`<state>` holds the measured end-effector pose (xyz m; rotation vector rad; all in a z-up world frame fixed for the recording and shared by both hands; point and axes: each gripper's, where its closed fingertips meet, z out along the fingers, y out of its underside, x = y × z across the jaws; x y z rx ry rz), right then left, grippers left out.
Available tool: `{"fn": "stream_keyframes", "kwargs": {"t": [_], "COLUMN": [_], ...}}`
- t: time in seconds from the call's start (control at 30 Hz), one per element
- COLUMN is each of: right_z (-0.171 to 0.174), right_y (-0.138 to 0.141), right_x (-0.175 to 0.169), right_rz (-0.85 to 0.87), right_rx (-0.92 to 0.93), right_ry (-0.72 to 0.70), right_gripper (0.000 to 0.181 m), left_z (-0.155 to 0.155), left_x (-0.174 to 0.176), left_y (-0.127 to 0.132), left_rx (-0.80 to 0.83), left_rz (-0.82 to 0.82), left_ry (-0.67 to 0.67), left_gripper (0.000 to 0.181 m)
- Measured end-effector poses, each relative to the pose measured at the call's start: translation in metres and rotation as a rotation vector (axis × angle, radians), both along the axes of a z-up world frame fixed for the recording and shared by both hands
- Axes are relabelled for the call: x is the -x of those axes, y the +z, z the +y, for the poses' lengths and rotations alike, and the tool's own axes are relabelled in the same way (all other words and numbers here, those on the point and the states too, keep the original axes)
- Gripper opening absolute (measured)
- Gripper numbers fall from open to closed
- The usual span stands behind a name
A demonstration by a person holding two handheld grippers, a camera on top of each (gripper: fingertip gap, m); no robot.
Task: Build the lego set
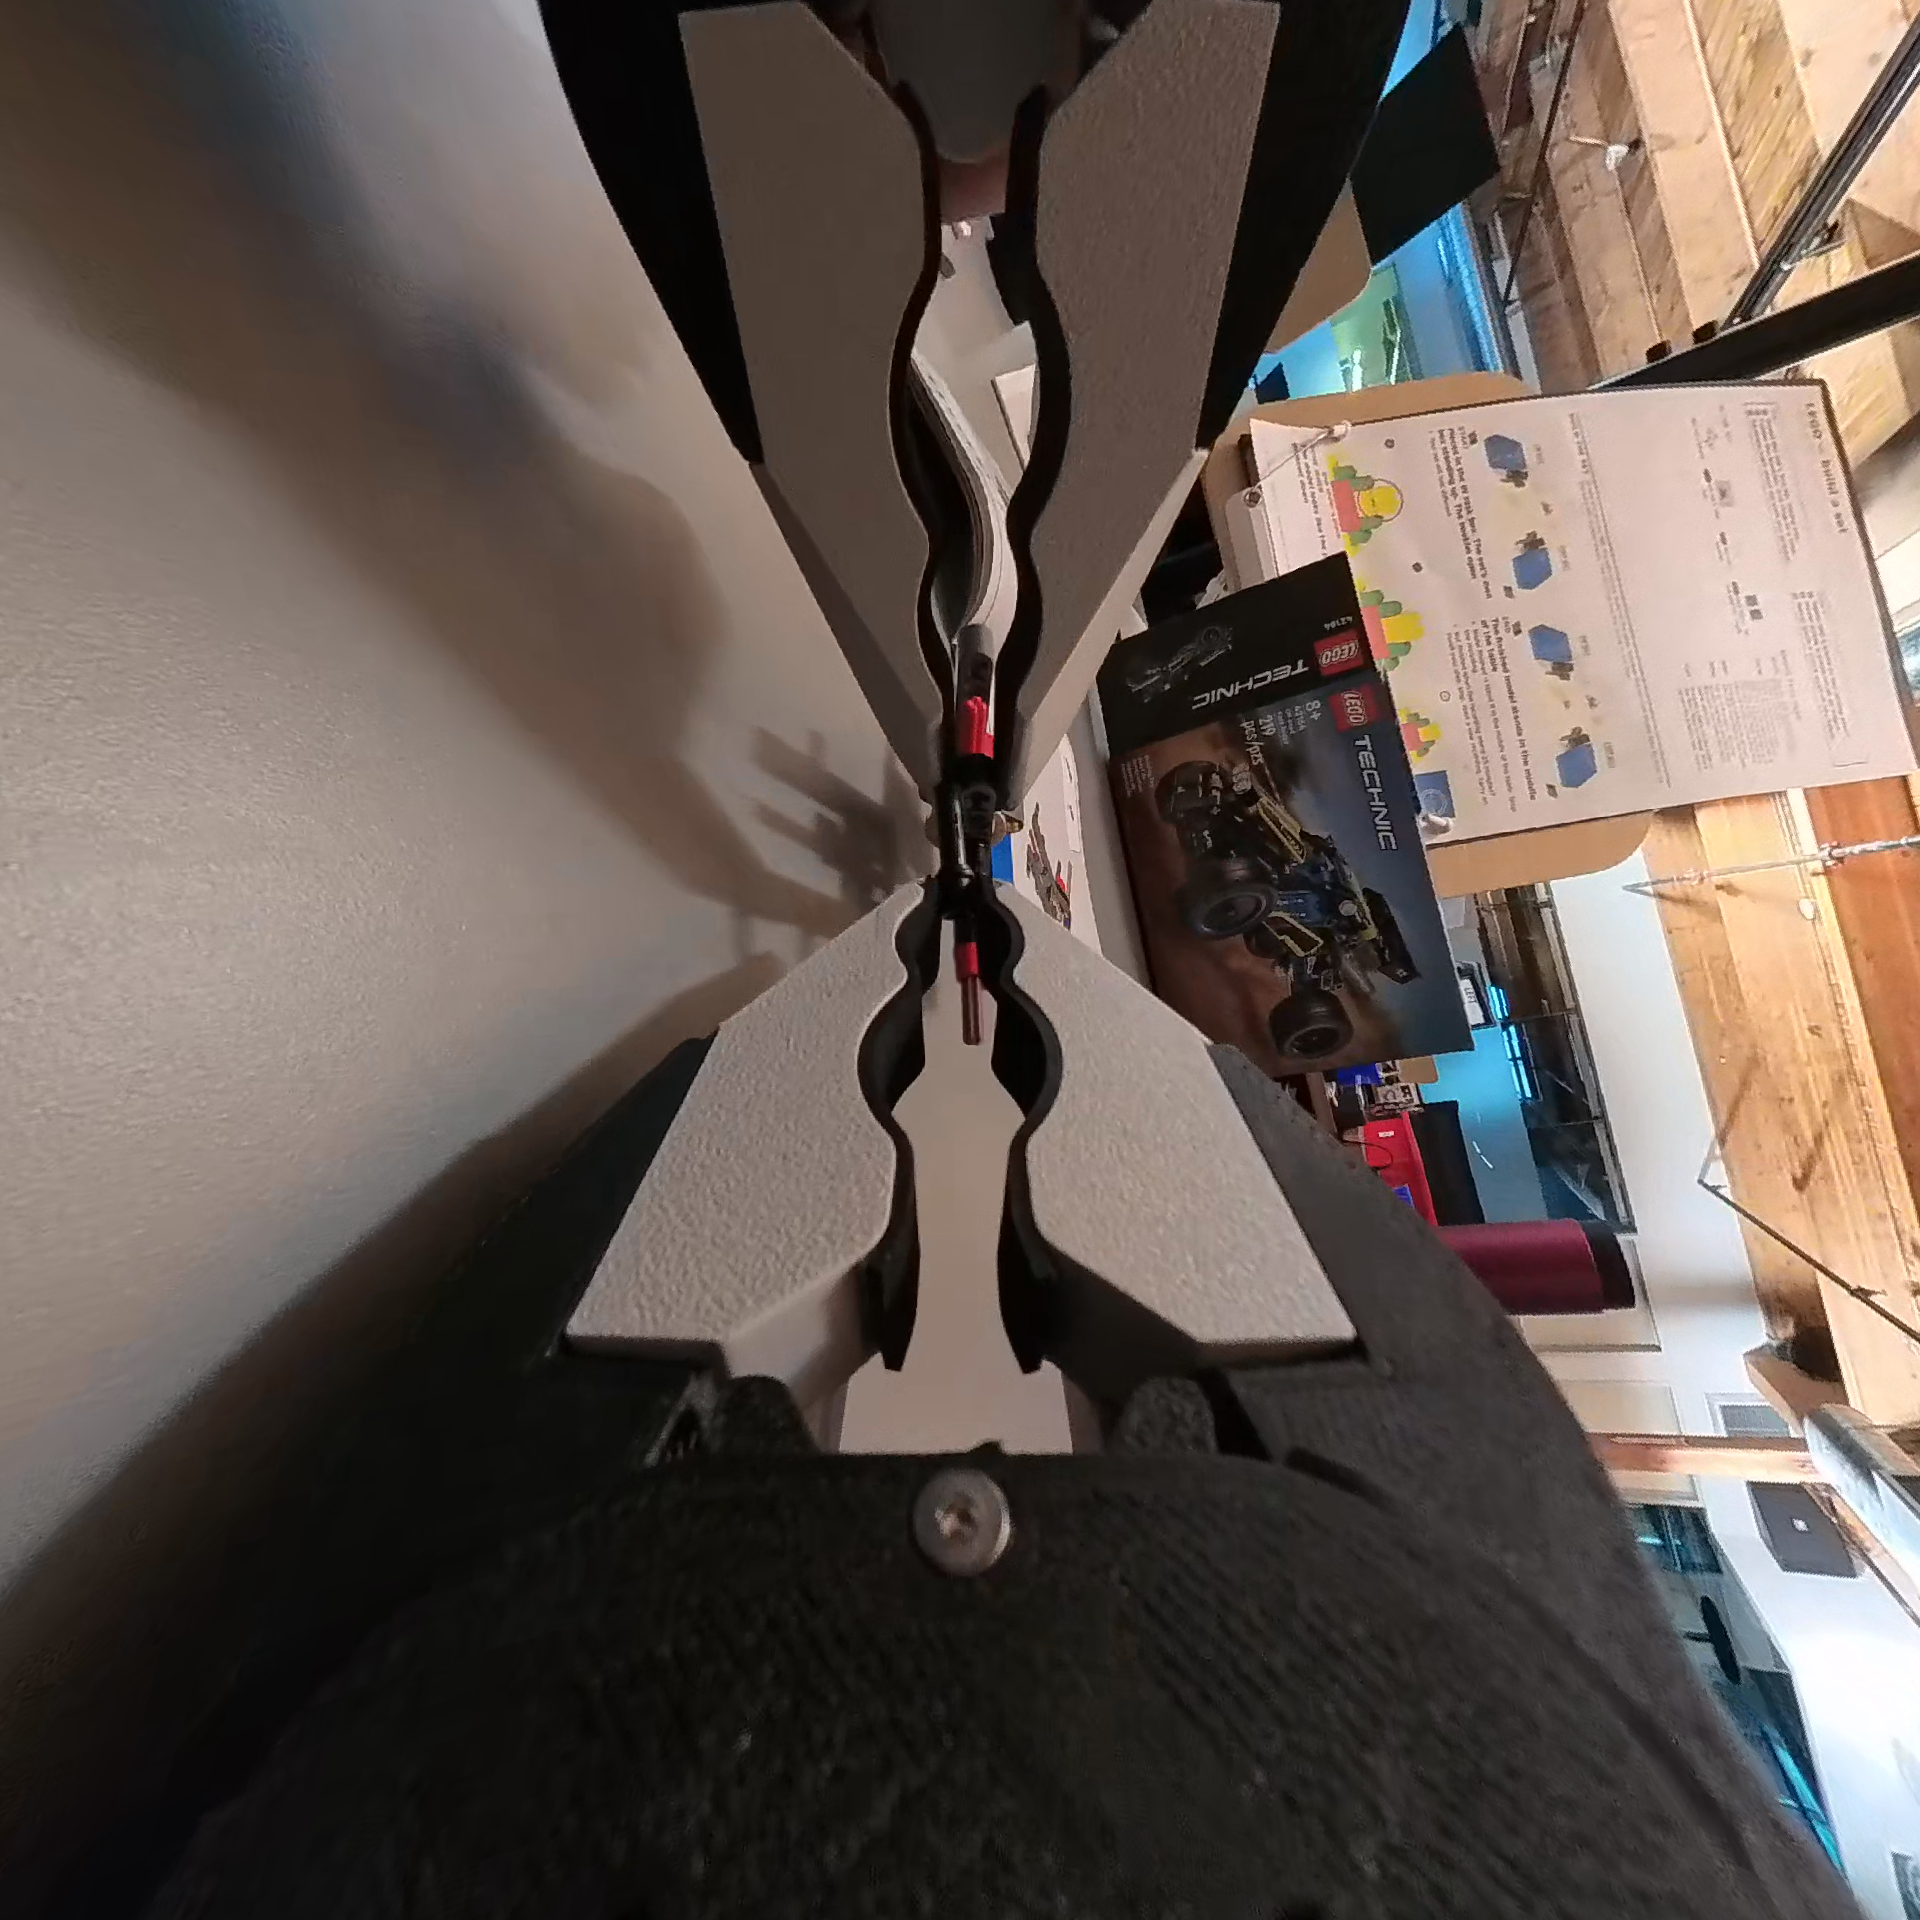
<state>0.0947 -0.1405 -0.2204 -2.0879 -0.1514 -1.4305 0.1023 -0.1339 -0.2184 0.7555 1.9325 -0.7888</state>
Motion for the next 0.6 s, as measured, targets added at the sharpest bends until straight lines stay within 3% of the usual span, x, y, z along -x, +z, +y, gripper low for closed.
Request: {"fn": "stream_keyframes", "kwargs": {"t": [0.6], "right_z": [-0.0017], "right_y": [-0.0071], "right_x": [-0.0022], "right_rz": [0.018], "right_rx": [0.059], "right_ry": [-0.037], "right_gripper": [0.004], "left_z": [-0.0033], "left_x": [0.0018], "left_y": [-0.0093], "left_rx": [-0.040], "left_rz": [0.007], "left_ry": [0.050], "left_gripper": [0.005]}}
